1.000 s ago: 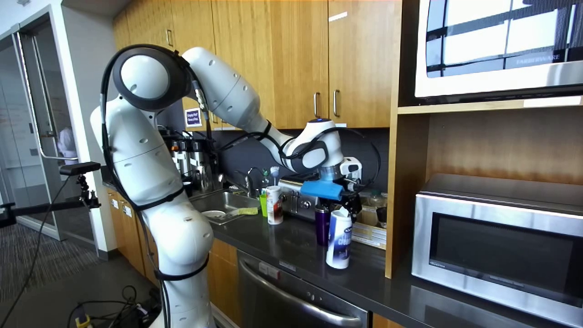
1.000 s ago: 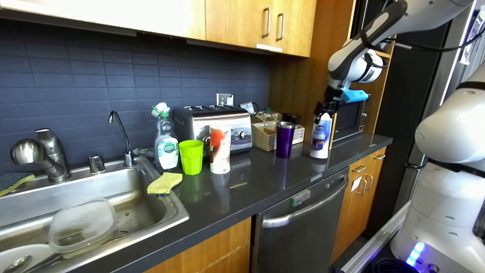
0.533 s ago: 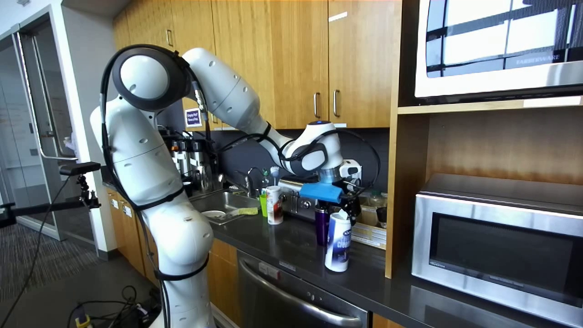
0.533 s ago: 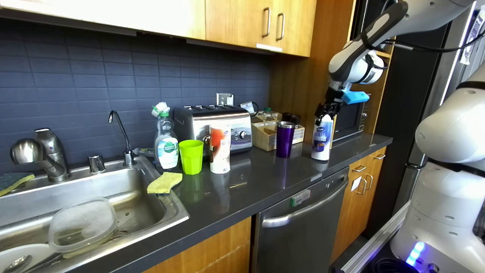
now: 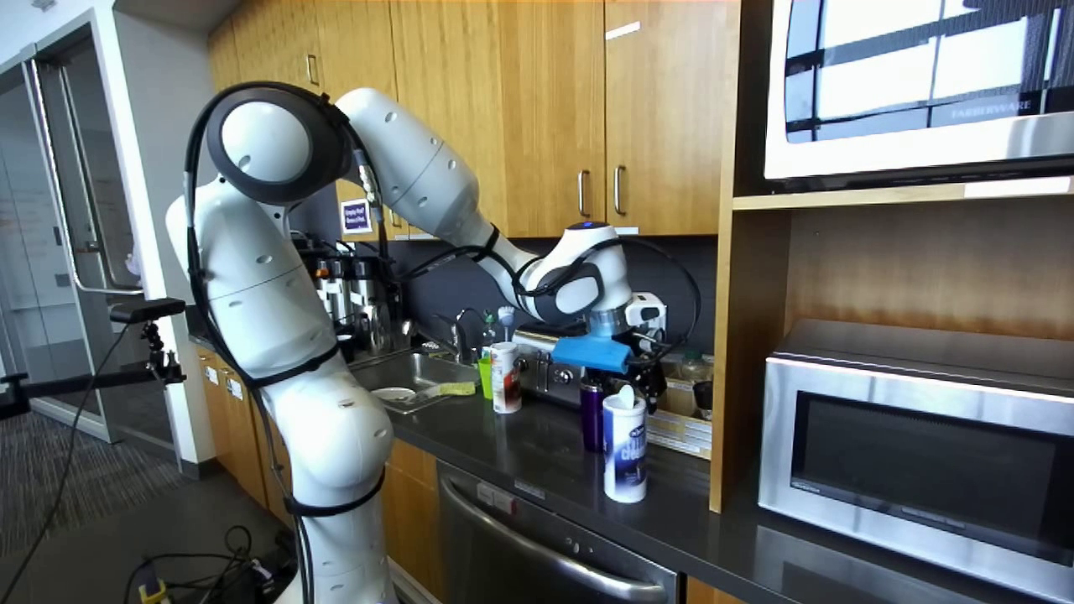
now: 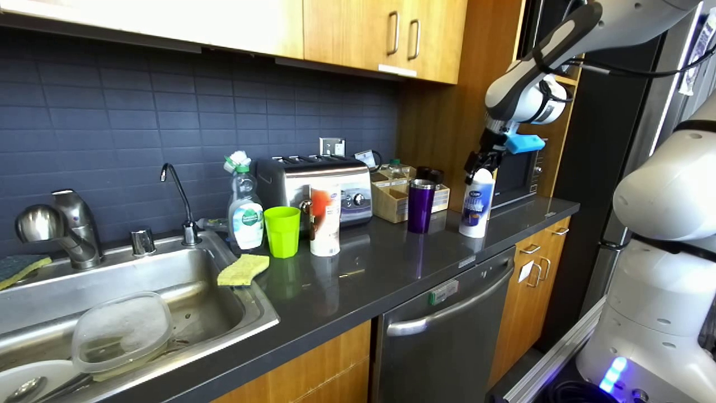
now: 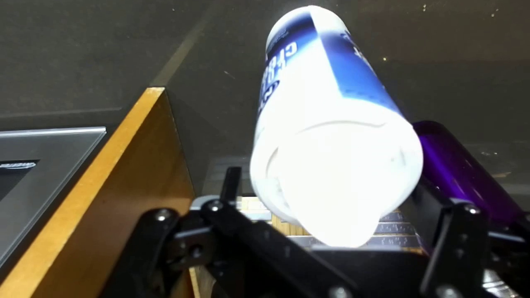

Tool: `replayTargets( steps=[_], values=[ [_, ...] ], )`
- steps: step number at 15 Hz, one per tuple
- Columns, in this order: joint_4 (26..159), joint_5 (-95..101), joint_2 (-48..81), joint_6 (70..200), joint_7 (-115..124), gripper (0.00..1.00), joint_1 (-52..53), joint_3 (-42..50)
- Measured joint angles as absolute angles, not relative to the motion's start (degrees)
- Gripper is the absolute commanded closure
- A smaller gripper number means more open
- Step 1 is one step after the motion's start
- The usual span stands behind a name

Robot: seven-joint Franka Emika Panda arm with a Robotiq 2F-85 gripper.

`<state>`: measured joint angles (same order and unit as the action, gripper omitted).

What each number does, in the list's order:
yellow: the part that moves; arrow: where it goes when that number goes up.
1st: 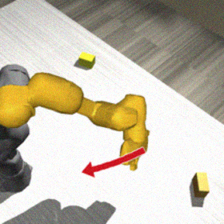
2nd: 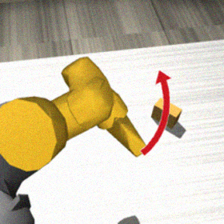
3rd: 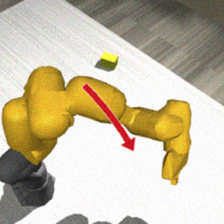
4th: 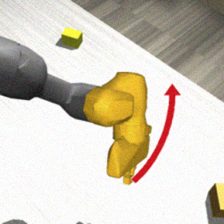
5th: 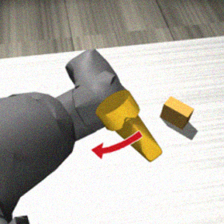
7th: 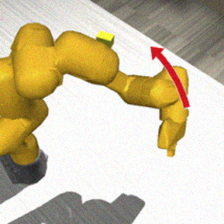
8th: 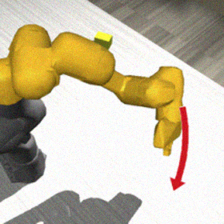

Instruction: Remove the white bottle from the box

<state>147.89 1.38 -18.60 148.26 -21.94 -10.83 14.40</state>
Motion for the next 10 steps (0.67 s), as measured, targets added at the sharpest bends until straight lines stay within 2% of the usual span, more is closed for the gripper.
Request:
replayTargets(
  steps=[10],
  values=[
    [146.5,1.5,-21.0,147.9,-22.0,0.00,-9.3,14.0]
  ],
)
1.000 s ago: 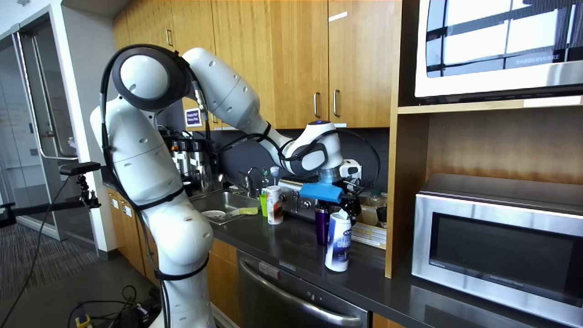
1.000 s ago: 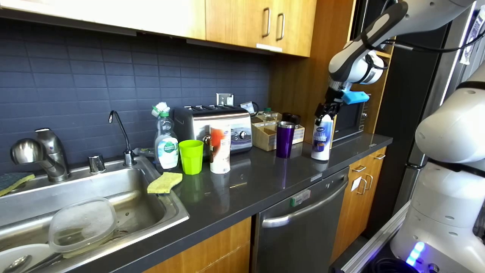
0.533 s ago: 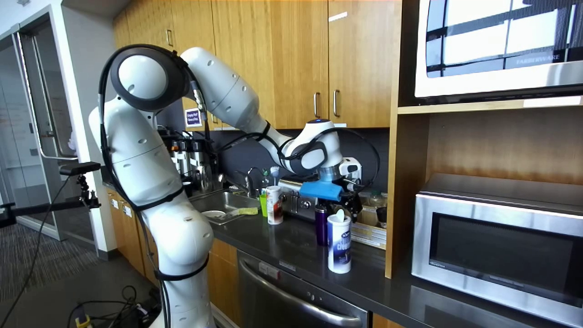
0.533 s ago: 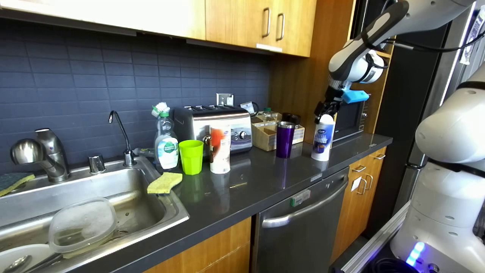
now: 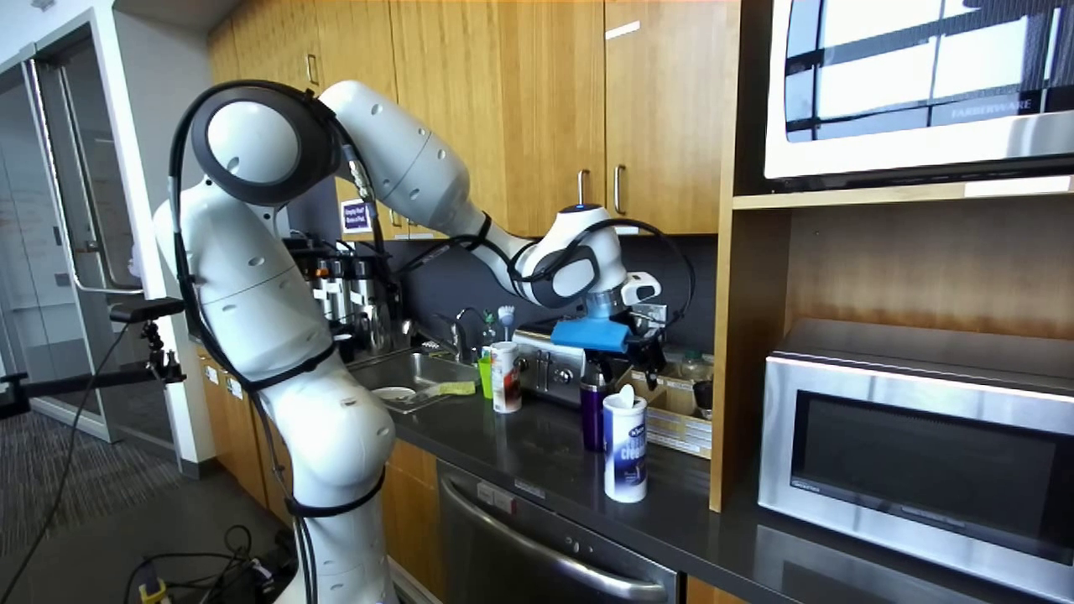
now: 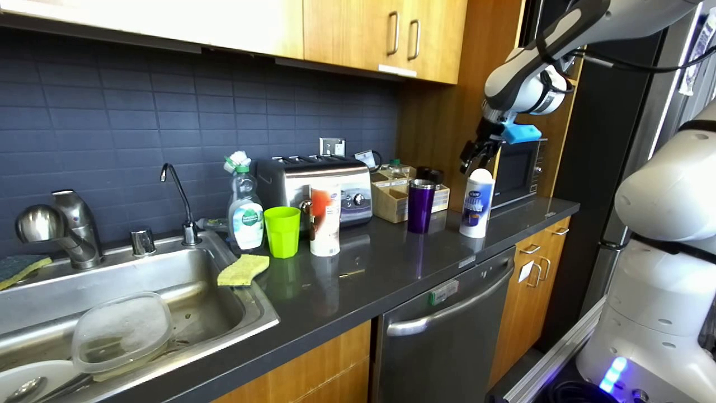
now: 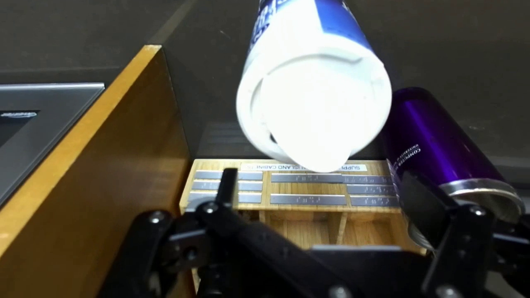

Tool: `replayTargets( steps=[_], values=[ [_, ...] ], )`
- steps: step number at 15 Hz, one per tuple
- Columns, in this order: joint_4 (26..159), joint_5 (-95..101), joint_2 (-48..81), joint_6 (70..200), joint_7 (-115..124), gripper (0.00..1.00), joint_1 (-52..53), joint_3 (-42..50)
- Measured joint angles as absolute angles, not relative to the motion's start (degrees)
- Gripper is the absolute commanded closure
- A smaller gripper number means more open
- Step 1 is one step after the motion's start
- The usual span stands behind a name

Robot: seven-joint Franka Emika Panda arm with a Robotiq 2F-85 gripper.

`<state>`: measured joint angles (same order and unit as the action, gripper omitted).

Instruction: Remove the white bottle from the box

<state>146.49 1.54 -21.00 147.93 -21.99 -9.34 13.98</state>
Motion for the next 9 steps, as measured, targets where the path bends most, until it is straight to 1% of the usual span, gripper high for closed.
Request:
replayTargets(
  steps=[5,9],
  values=[
    [143.7,2.0,-21.4,146.4,-22.0,0.00,-8.4,13.7],
    [140.0,2.0,-21.4,139.9,-21.7,0.00,-7.6,13.1]
  ],
)
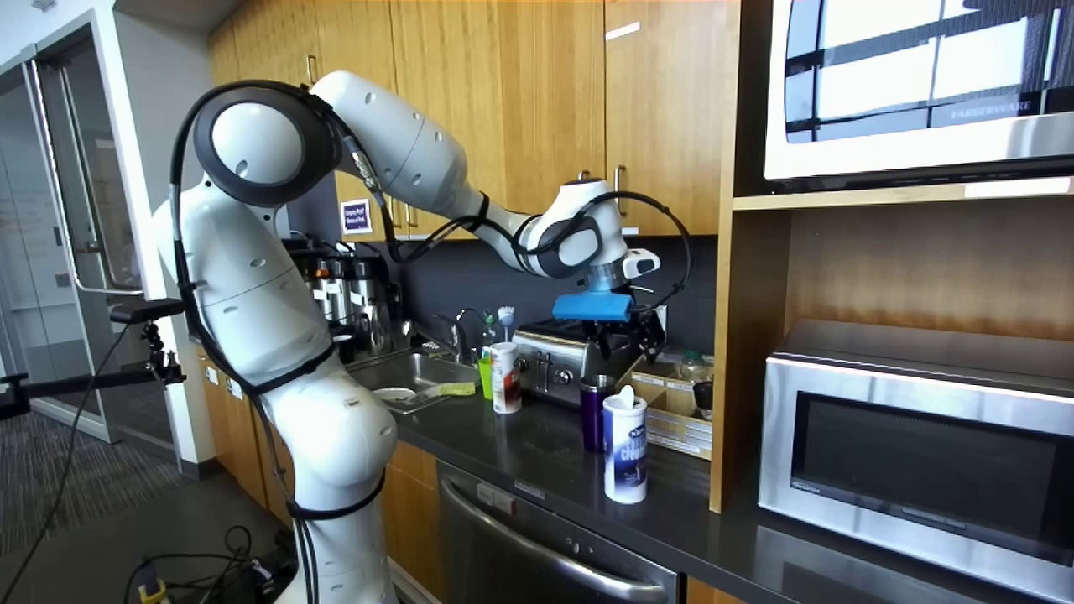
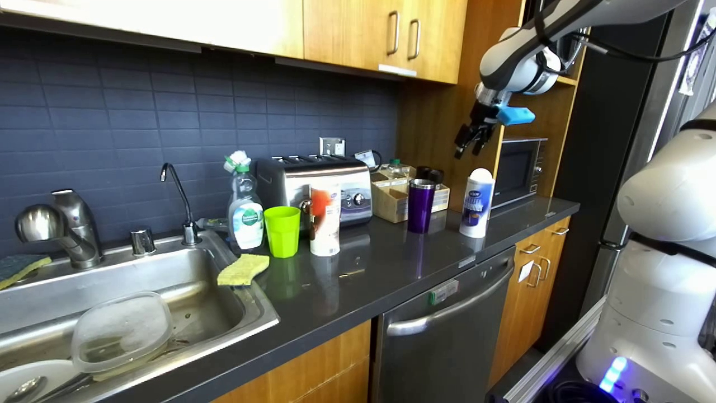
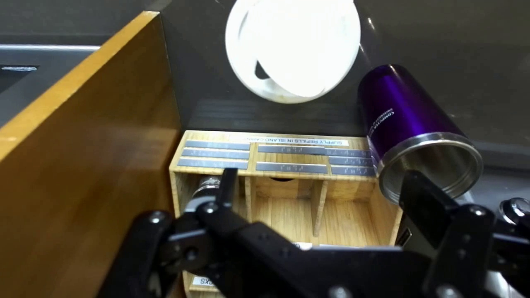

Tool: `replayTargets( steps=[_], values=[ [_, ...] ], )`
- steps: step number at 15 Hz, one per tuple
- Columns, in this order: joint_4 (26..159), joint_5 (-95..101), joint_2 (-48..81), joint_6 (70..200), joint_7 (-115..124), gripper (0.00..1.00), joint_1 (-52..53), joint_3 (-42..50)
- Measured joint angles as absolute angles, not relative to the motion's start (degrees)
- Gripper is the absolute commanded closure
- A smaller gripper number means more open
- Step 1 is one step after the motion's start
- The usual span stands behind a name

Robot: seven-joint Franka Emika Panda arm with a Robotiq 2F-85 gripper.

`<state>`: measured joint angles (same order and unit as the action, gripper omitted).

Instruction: Remove the white bottle from the box

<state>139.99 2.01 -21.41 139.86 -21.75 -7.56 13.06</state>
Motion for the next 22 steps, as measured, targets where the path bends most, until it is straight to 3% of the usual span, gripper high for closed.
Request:
replayTargets(
  steps=[12,22],
  values=[
    [131.0,2.0,-19.7,117.7,-20.1,0.00,-6.1,11.1],
    [127.3,1.3,-14.9,113.2,-19.9,0.00,-5.2,10.8]
  ],
)
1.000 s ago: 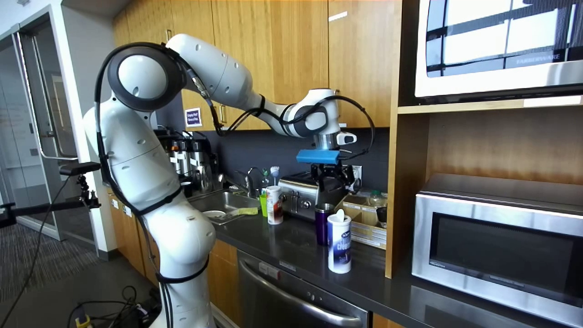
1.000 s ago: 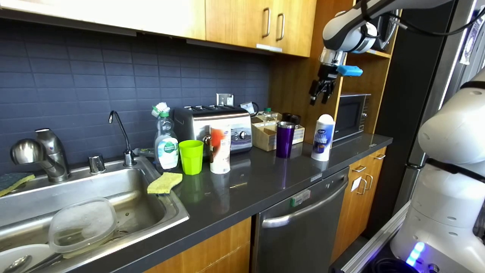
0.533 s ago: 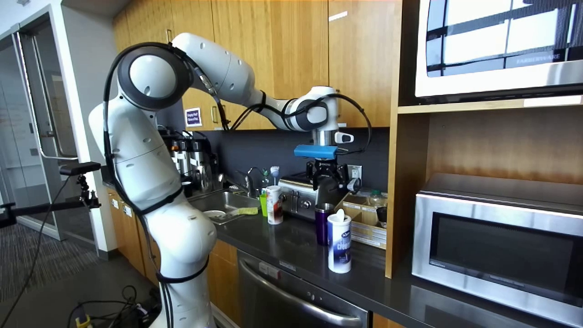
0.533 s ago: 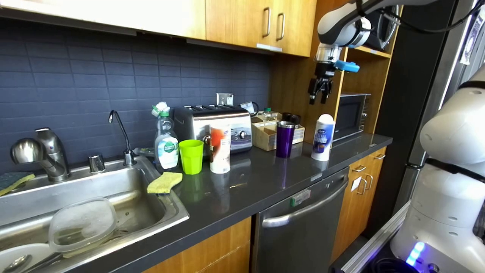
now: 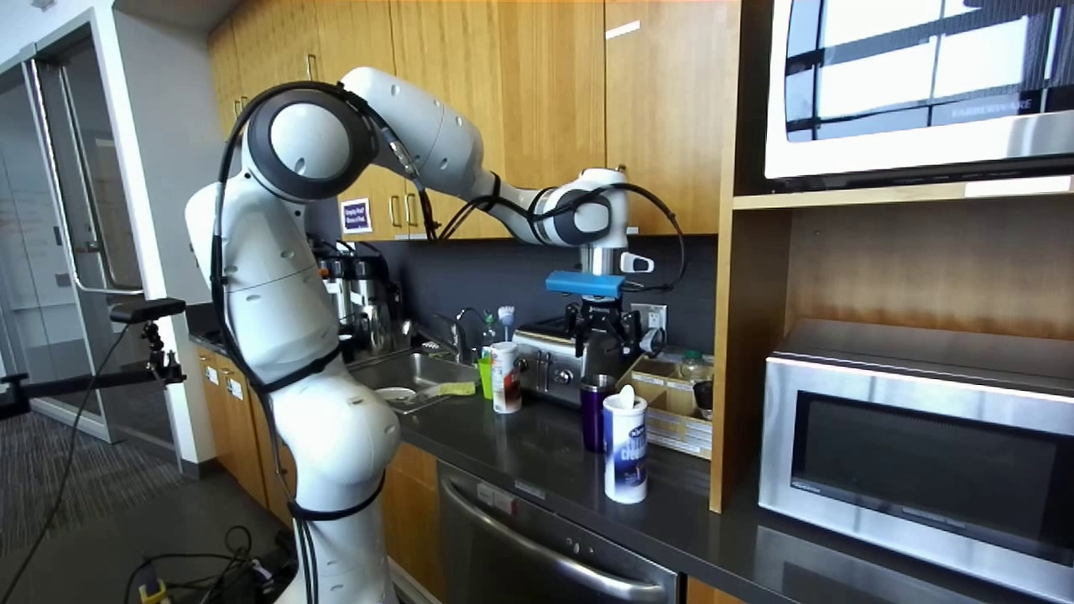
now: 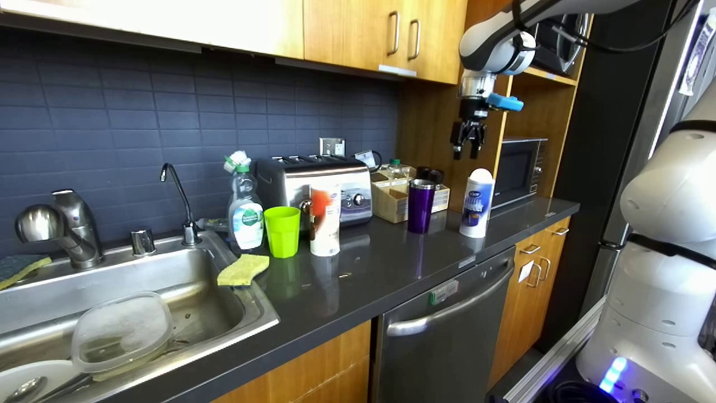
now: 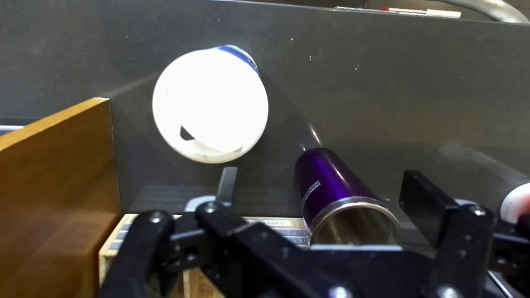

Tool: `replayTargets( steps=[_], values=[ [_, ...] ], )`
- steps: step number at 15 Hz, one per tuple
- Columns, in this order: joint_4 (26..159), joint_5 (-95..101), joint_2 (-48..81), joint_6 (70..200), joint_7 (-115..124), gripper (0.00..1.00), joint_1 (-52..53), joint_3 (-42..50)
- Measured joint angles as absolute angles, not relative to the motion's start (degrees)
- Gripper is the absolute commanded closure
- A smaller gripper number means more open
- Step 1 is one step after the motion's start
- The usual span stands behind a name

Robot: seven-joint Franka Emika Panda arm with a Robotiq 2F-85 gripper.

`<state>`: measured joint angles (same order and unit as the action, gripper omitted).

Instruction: Remove the white bottle from the box

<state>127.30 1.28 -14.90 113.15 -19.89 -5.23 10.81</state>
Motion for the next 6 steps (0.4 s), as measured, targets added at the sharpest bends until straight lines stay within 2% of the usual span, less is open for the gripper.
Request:
replayTargets(
  steps=[6],
  values=[
    [126.5,1.3,-14.1,112.7,-19.9,0.00,-5.2,10.8]
  ],
)
